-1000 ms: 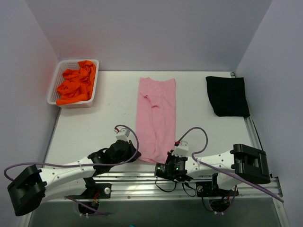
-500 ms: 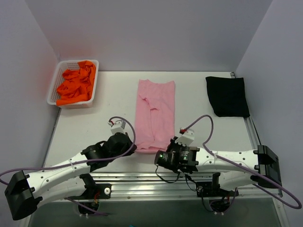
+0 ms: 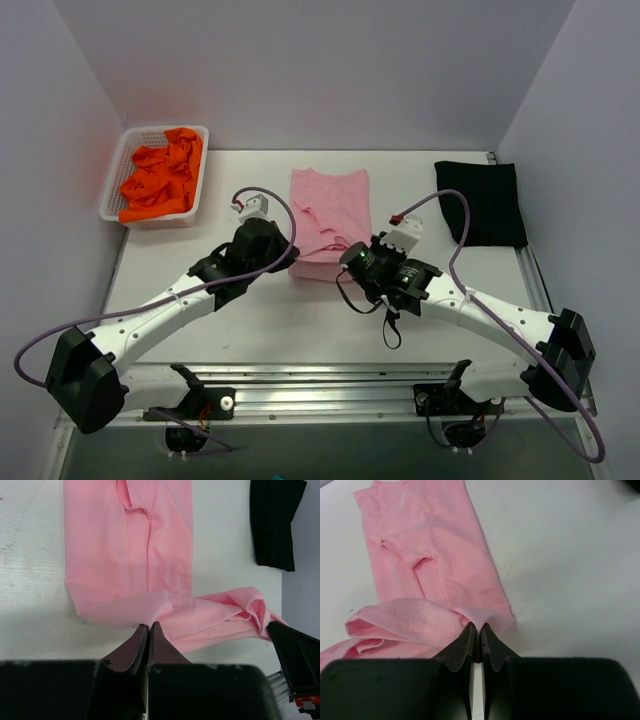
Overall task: Fold and stack the t-shirts
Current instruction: Fold the tshirt
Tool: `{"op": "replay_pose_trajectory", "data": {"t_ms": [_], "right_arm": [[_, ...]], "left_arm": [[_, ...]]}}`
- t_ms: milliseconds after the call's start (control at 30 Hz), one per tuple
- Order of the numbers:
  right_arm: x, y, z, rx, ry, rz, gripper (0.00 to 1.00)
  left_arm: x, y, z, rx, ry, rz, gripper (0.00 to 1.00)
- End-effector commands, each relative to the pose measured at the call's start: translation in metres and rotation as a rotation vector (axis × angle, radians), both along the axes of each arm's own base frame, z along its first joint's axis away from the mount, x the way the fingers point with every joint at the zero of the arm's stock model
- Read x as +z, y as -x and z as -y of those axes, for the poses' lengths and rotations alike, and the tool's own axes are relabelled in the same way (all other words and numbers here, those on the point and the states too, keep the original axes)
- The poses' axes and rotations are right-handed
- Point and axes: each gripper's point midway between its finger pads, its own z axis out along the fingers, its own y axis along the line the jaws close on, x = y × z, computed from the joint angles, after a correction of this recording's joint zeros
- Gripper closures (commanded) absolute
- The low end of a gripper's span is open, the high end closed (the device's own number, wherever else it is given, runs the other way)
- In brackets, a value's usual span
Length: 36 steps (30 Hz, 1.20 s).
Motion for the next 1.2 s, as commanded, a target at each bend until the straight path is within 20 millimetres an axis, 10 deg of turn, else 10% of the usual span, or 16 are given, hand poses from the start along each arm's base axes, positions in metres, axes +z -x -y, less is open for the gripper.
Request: {"op": "replay_pose_trajectory", "data": {"t_ms": [0, 333, 467, 500, 567, 600, 633, 667, 700, 767, 867, 967, 1067, 1133, 1167], "right_arm": [[0.001, -0.023, -0.001, 0.030, 0.065, -0.014, 1.00], [-0.021, -0.090, -0.010, 0.018, 0.058, -0.090, 1.00], [-0.054, -0.135, -0.008, 0.007, 0.071, -0.164, 1.00], [-0.059, -0.147, -0.005, 0.002, 0.076, -0.177, 0.99], [-0.059, -0.187, 0.007, -0.041, 0.098, -0.201, 0.43], [-0.053, -0.204, 0.010, -0.046, 0.104, -0.194, 0.18], [-0.008, -0.239, 0.017, -0.082, 0.059, -0.108, 0.00], [-0.014, -0.248, 0.022, -0.075, 0.107, -0.152, 0.00], [0.004, -0.260, 0.019, -0.054, 0.106, -0.121, 0.00], [0.055, -0.279, 0.017, -0.042, 0.107, -0.024, 0.00], [0.094, -0.267, 0.028, -0.045, 0.124, 0.017, 0.00], [0.089, -0.232, 0.030, -0.008, 0.090, 0.033, 0.00], [0.092, -0.197, 0.030, 0.032, 0.012, 0.072, 0.00], [0.040, -0.165, 0.036, 0.020, -0.018, -0.025, 0.00], [0.042, -0.150, 0.040, 0.020, -0.049, -0.014, 0.00]], "left_arm": [[0.027, -0.029, 0.005, -0.007, 0.061, 0.059, 0.98], [-0.006, -0.092, 0.013, 0.005, 0.064, -0.022, 0.98], [-0.046, -0.138, 0.010, 0.018, -0.007, -0.080, 0.92], [-0.031, -0.160, 0.017, 0.003, 0.017, -0.053, 0.84], [-0.078, -0.195, 0.008, -0.018, -0.008, -0.149, 0.24], [-0.038, -0.225, 0.020, -0.060, 0.057, -0.088, 0.11], [-0.067, -0.245, 0.011, -0.055, 0.050, -0.148, 0.06], [-0.070, -0.250, 0.007, -0.065, 0.027, -0.188, 0.06], [-0.023, -0.274, 0.008, -0.060, 0.036, -0.094, 0.06], [-0.015, -0.279, -0.005, -0.032, -0.004, -0.111, 0.06], [0.040, -0.272, -0.022, 0.016, -0.001, -0.015, 0.06], [0.067, -0.243, -0.046, 0.097, -0.027, 0.039, 0.06], [0.061, -0.200, -0.072, 0.182, -0.054, 0.029, 0.06], [0.068, -0.174, -0.075, 0.185, -0.045, 0.061, 0.06], [0.033, -0.155, -0.079, 0.185, -0.071, -0.006, 0.06]]}}
